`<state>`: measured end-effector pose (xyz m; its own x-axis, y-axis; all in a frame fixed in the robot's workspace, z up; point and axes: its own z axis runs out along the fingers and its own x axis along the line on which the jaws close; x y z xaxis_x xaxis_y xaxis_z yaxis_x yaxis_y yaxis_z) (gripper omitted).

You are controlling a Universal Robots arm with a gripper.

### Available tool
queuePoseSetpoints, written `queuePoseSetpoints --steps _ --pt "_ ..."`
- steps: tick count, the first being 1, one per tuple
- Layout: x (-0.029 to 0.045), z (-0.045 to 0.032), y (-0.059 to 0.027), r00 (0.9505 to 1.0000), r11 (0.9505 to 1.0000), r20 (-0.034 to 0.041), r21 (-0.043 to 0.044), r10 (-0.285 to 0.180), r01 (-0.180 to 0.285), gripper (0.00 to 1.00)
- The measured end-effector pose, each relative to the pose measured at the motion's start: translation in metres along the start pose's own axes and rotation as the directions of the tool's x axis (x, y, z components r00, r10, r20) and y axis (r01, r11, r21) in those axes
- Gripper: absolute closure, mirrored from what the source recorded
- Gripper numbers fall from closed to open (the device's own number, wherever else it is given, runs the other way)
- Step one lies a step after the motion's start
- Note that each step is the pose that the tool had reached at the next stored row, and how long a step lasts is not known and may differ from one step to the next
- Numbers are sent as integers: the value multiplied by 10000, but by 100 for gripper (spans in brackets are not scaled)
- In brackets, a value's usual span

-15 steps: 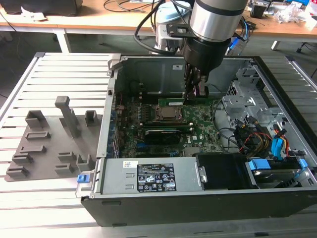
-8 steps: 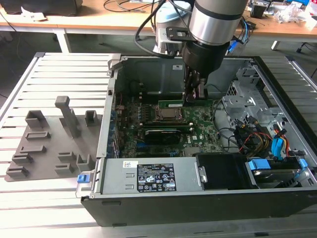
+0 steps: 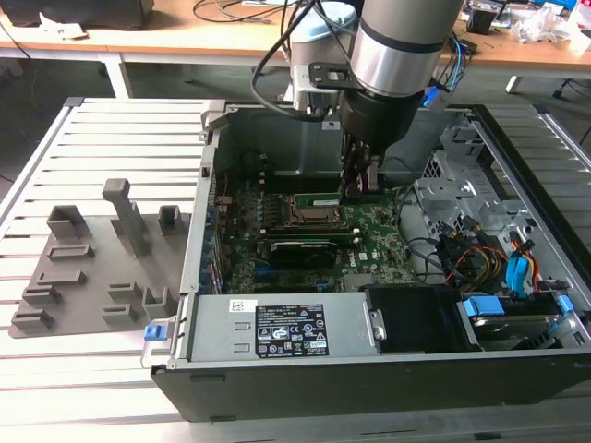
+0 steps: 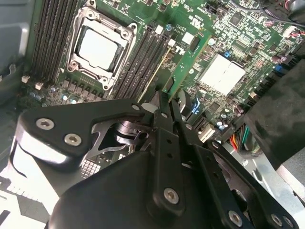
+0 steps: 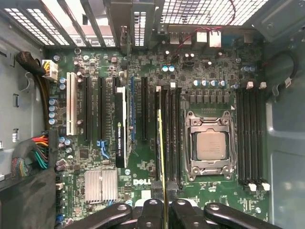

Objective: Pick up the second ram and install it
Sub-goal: 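Insert the second ram into the second slot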

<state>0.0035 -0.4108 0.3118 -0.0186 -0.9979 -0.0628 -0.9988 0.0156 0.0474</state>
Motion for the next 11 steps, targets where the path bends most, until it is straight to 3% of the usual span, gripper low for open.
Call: queuePoseSetpoints --steps 11 --pt "9 147 -7 10000 10000 0 0 0 0 86"
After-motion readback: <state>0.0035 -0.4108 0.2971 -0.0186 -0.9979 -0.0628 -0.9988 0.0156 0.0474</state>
